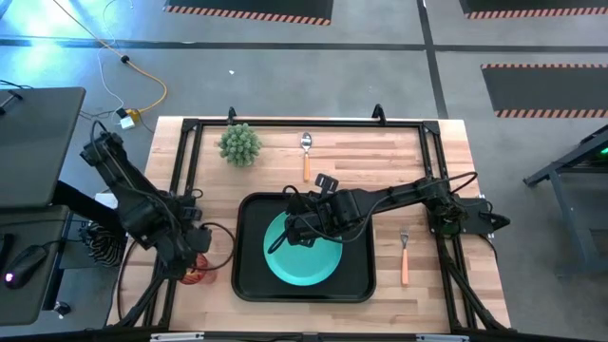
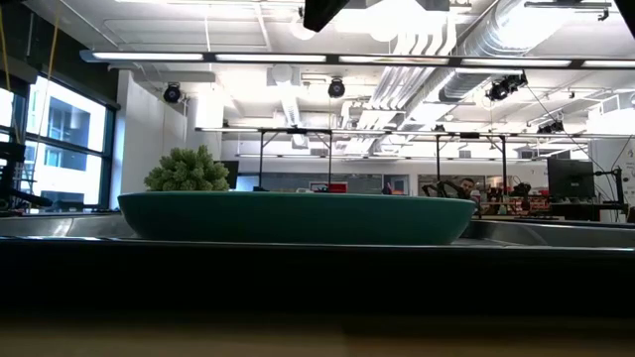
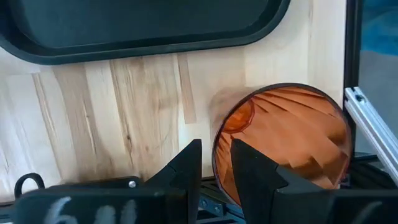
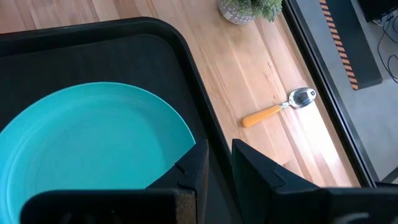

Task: Pick and place plate/cup/fork/spoon on tray
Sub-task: Put the orange glass on the top left of the blue plate on the black tray

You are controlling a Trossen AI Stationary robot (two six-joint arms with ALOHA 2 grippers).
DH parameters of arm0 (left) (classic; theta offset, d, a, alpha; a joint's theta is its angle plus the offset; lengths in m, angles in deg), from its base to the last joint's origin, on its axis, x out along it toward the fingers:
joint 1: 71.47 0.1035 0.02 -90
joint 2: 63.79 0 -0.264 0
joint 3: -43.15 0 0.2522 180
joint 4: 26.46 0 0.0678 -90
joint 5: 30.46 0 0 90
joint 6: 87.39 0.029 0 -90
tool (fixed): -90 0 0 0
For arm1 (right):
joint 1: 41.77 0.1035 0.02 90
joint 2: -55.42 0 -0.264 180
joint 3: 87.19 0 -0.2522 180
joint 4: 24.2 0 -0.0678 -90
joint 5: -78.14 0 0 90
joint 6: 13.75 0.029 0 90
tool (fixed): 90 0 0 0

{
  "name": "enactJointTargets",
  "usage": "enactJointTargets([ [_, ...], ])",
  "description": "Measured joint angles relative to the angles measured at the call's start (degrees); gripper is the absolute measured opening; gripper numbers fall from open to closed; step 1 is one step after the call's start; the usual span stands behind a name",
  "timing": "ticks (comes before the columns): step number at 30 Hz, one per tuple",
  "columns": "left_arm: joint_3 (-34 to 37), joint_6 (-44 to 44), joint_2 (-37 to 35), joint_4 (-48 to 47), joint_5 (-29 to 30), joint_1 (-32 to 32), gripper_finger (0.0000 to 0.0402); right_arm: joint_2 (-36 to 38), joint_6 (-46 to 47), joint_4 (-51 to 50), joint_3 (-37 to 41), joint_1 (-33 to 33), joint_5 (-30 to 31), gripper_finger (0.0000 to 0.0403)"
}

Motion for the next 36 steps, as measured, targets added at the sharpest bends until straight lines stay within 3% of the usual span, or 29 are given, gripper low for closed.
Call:
enactJointTargets([
  [36,0.02,3.65,5.19,-0.43,0.41,0.0,0.0076,-0.02,-0.02,-0.24,0.0,-0.02,-0.26,0.0064],
])
